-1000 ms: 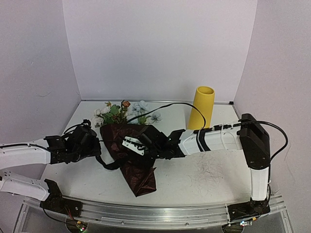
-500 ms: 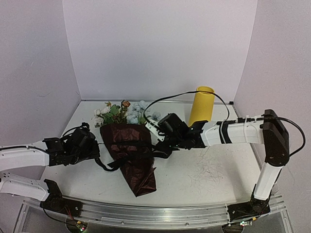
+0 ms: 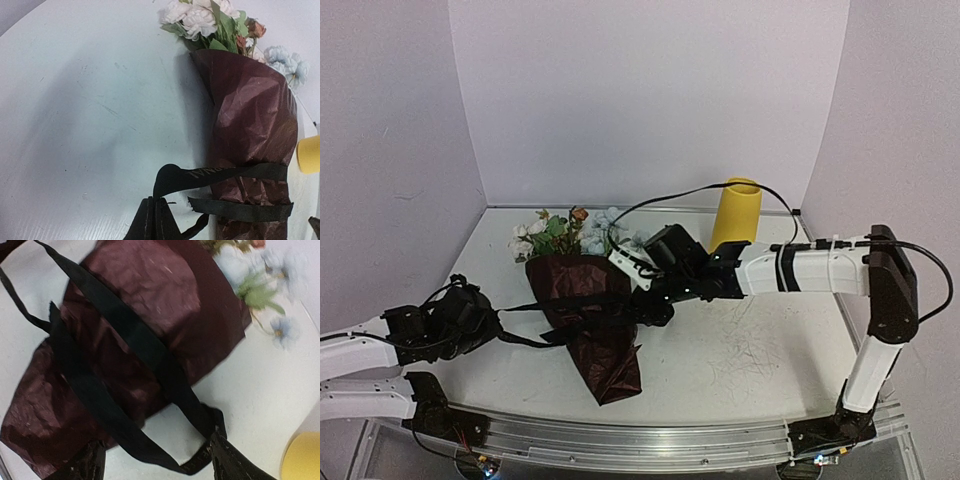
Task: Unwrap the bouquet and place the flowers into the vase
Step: Untie the ribbon from the wrapping paper.
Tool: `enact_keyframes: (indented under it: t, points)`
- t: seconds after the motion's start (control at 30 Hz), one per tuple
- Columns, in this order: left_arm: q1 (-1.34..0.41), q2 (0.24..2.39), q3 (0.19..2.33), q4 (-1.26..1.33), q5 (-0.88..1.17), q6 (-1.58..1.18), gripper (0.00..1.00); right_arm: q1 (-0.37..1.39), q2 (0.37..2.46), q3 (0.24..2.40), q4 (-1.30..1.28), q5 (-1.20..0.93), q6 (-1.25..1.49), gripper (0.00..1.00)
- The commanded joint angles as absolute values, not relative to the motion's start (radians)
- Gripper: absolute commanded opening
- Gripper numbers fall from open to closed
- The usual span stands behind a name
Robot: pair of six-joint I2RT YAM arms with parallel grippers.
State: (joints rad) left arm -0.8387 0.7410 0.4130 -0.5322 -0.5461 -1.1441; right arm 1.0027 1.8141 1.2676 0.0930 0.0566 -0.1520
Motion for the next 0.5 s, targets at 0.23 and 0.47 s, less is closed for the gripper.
enact_keyframes:
  t: [0.23, 0.47]
  points:
    - [-0.833, 0.58, 0.424, -0.847, -0.759, -1.468, 0.25, 1.111, 2.032, 1.503, -0.038, 0.199, -0.337, 0.69]
    - [-0.834, 0.712, 0.501, -0.791, -0.755, -1.306, 0.66, 1.13, 2.096, 1.557, -0.045, 0.249, -0.356, 0.62]
